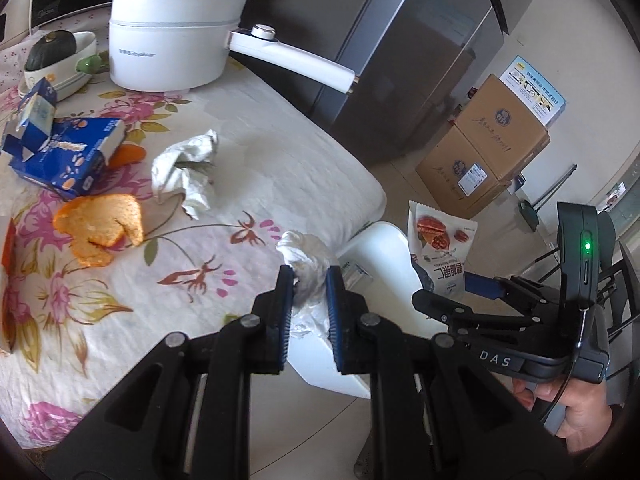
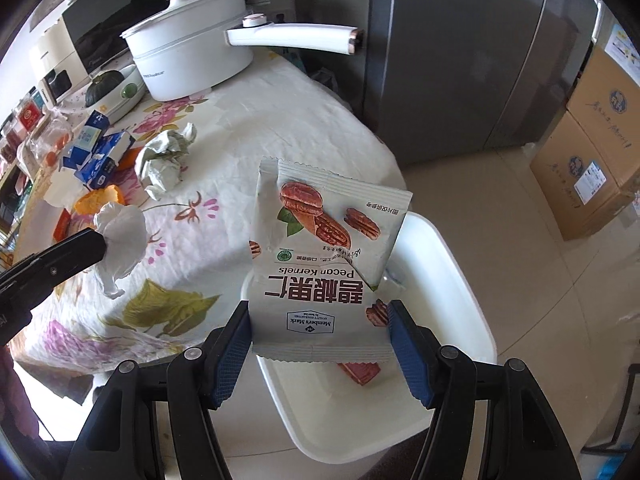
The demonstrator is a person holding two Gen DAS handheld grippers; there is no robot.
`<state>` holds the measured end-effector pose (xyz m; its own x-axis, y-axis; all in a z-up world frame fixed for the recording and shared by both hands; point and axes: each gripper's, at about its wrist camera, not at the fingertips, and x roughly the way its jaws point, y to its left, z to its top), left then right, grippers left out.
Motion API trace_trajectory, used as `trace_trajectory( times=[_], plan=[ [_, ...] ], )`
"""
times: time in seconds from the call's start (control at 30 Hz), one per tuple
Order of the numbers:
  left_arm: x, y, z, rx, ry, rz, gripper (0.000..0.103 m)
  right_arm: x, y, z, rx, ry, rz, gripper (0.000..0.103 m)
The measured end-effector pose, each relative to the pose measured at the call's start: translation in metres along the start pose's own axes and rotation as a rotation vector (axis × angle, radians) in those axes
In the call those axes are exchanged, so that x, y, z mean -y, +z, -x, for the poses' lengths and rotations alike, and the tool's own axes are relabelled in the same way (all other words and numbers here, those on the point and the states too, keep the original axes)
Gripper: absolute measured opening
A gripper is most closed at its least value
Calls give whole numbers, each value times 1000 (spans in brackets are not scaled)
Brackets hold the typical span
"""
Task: Collect trash
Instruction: 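Carry the tissue into the white bin and open the left tool while the right tool carries the pecan bag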
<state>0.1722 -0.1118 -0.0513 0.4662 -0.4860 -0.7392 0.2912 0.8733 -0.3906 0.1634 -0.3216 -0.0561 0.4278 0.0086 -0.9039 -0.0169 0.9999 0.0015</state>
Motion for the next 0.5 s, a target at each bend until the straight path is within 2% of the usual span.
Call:
trace_trajectory(
  times=[0.23, 0.5],
  plan=[
    [38, -10, -33, -45, -45, -52, 18, 38, -13, -1, -25, -23, -39, 68],
    [57, -22, -69, -105, -41, -102, 19, 69, -23, -8, -67, -47, -79, 68]
  ],
)
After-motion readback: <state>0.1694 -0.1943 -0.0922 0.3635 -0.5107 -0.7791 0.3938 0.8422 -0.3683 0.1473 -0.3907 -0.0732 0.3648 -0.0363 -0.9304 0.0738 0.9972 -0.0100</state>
